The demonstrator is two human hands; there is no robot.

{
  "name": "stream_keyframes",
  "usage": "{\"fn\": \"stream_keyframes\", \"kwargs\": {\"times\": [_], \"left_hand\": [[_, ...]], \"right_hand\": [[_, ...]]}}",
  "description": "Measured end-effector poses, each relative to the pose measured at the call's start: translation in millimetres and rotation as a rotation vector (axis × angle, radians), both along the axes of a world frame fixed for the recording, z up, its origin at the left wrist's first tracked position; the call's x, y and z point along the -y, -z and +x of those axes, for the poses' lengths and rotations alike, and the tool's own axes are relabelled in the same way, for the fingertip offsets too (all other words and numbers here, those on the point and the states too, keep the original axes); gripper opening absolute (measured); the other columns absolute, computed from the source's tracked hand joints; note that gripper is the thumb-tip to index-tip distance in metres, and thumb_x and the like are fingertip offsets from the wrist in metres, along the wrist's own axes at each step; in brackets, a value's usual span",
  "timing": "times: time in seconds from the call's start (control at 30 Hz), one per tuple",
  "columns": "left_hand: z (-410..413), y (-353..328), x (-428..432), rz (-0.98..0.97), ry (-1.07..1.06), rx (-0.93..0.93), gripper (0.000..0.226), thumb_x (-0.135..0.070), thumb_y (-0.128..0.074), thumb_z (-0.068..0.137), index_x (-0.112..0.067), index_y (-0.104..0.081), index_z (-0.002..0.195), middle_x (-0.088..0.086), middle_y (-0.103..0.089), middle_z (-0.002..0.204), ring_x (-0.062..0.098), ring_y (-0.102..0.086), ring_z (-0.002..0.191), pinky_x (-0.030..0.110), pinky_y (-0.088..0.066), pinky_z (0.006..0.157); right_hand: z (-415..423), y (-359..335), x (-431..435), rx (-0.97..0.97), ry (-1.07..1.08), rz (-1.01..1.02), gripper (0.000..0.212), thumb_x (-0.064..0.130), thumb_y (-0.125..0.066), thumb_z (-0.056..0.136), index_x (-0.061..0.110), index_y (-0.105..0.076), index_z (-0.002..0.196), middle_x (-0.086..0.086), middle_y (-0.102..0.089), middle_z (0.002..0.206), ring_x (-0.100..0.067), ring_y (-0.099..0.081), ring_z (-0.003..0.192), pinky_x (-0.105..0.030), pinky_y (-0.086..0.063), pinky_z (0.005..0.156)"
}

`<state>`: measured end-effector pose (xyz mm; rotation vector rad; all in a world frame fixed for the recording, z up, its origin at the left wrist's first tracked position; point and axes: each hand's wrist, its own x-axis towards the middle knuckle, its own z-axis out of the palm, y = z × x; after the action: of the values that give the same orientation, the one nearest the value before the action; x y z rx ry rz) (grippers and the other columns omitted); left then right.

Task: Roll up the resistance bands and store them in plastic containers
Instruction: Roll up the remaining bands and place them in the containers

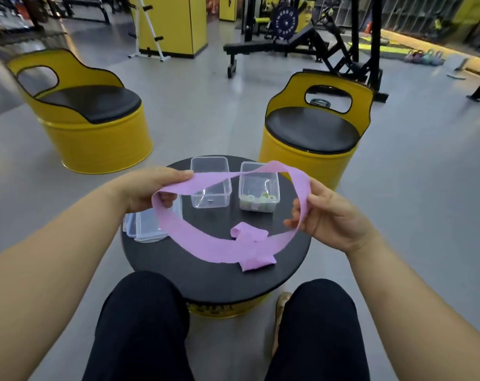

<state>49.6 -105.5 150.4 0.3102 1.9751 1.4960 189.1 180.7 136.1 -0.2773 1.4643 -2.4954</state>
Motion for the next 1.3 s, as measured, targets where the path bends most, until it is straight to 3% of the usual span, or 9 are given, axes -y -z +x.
{"fn": "stream_keyframes", "kwargs": {"times": [0.17, 0.33, 0.4, 0.53, 0.63, 0.87, 1.1, 1.2, 1.3], "left_hand": [[8, 25, -2, -0.089, -0.046, -0.017, 0.03, -0.031, -0.054, 0.093, -0.009, -0.062, 0.075, 0.004, -0.046, 0.063, 0.017, -0.038, 0.058, 0.026, -0.032, 0.055], [28, 20, -22, -0.21, 0.159, -0.026, 0.043, -0.055, -0.059, 0.082, -0.014, -0.071, 0.093, 0.003, -0.071, 0.083, 0.018, -0.065, 0.074, 0.03, -0.049, 0.071], [35, 11, -28, -0.231, 0.235, -0.047, 0.05, -0.059, -0.059, 0.078, -0.016, -0.073, 0.097, 0.004, -0.07, 0.095, 0.015, -0.066, 0.08, 0.026, -0.049, 0.075], [40, 2, -33, -0.345, 0.305, -0.163, 0.044, -0.062, -0.052, 0.079, -0.028, -0.074, 0.094, -0.004, -0.056, 0.08, 0.009, -0.055, 0.074, 0.023, -0.045, 0.075], [44, 7, -45, -0.484, 0.361, -0.315, 0.034, -0.064, -0.053, 0.081, -0.036, -0.069, 0.093, -0.014, -0.065, 0.096, 0.009, -0.059, 0.099, 0.03, -0.046, 0.09], [80, -3, -103, 0.221, 0.469, -0.066, 0.043, -0.051, -0.054, 0.081, -0.026, -0.061, 0.115, -0.004, -0.067, 0.113, 0.011, -0.062, 0.108, 0.035, -0.043, 0.101], [90, 3, -112, 0.25, 0.589, -0.104, 0.009, -0.022, -0.072, 0.071, -0.031, -0.073, 0.071, -0.013, -0.07, 0.087, 0.005, -0.064, 0.089, 0.026, -0.048, 0.09], [93, 5, -118, 0.302, 0.53, -0.013, 0.008, -0.014, -0.065, 0.083, -0.022, -0.062, 0.082, -0.003, -0.069, 0.109, 0.012, -0.062, 0.109, 0.03, -0.046, 0.098], [95, 7, -125, 0.296, 0.437, 0.014, 0.027, -0.009, -0.066, 0.084, -0.017, -0.053, 0.107, 0.004, -0.061, 0.117, 0.016, -0.065, 0.093, 0.029, -0.052, 0.086]], "right_hand": [[21, -19, 9, 0.024, 0.055, 0.144, 0.049, 0.016, -0.068, 0.066, 0.024, -0.065, 0.115, -0.003, -0.073, 0.09, -0.016, -0.071, 0.077, -0.026, -0.056, 0.059], [24, -33, 15, -0.07, 0.04, 0.42, 0.019, 0.011, -0.077, 0.069, 0.025, -0.074, 0.082, -0.001, -0.067, 0.077, -0.01, -0.064, 0.067, -0.021, -0.053, 0.06], [23, -38, 13, -0.083, 0.076, 0.497, 0.022, 0.006, -0.055, 0.071, 0.021, -0.07, 0.065, 0.0, -0.063, 0.067, -0.01, -0.058, 0.061, -0.018, -0.05, 0.057], [23, -45, 7, -0.07, 0.106, 0.398, 0.027, 0.006, -0.039, 0.068, 0.017, -0.059, 0.053, -0.003, -0.057, 0.065, -0.014, -0.053, 0.061, -0.021, -0.047, 0.056], [20, -46, 5, -0.078, 0.029, 0.287, 0.01, 0.014, -0.062, 0.065, 0.016, -0.058, 0.056, -0.002, -0.061, 0.073, -0.016, -0.055, 0.066, -0.023, -0.048, 0.061], [12, -54, 5, -0.024, 0.13, 0.279, 0.024, 0.008, -0.046, 0.071, 0.017, -0.057, 0.052, -0.003, -0.052, 0.061, -0.014, -0.049, 0.056, -0.022, -0.045, 0.053], [29, -66, -17, -0.017, 0.229, 0.161, 0.018, 0.016, -0.05, 0.064, 0.019, -0.061, 0.051, 0.003, -0.057, 0.057, -0.01, -0.055, 0.053, -0.019, -0.047, 0.054], [32, -62, -20, 0.058, 0.269, 0.127, 0.026, 0.013, -0.043, 0.071, 0.016, -0.063, 0.053, 0.001, -0.057, 0.057, -0.011, -0.057, 0.052, -0.018, -0.048, 0.052], [32, -58, -17, 0.116, 0.285, 0.069, 0.022, 0.01, -0.044, 0.07, 0.011, -0.06, 0.056, -0.004, -0.056, 0.057, -0.014, -0.057, 0.05, -0.021, -0.049, 0.047]]}}
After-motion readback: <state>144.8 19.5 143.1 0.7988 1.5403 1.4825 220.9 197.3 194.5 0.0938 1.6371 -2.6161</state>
